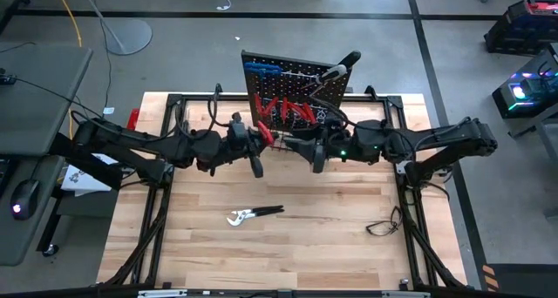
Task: Hang tools onto peg board
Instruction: Hang the red allen wrench on the peg board
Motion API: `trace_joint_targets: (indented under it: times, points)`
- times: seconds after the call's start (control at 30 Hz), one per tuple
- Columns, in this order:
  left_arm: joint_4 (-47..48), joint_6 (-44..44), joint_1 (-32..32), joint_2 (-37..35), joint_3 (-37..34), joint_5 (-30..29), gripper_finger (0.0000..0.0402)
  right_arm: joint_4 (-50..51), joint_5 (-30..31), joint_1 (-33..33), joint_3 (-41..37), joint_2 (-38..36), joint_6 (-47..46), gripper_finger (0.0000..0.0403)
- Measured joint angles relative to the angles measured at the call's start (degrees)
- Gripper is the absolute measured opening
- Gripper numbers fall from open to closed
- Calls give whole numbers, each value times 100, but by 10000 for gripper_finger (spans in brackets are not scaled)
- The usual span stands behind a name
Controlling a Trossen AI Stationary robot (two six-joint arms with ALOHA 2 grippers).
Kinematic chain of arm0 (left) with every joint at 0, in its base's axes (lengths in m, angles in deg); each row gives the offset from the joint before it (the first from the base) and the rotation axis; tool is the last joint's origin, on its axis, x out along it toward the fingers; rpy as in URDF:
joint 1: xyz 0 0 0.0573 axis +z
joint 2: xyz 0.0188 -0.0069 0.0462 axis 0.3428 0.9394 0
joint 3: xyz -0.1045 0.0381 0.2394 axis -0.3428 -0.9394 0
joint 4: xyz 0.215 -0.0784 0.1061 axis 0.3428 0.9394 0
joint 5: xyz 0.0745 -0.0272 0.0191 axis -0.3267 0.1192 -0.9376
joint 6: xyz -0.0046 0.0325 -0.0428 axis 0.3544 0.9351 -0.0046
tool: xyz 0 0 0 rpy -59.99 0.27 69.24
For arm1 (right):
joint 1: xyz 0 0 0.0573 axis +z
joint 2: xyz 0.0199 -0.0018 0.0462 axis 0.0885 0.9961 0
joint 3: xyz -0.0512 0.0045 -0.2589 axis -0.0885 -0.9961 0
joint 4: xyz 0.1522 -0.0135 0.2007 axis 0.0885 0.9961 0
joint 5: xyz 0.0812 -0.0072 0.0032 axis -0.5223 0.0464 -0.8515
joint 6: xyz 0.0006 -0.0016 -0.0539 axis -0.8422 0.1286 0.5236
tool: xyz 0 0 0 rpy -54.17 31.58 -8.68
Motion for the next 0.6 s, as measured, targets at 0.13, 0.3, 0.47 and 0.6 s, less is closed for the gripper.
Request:
trace_joint_targets:
  times: [0.13,0.3,0.47,0.6]
  points:
    - [400,300,2,21,17,-4,0,404,61,-31,0,-7,-97,229]
    - [1508,691,4,442,561,420,0,766,4,-31,0,-4,62,216]
    - [2026,1298,4,1179,1325,527,0,1133,-55,-27,0,13,263,215]
    - [2068,1409,80,1566,1818,514,0,1538,-57,-27,0,17,66,215]
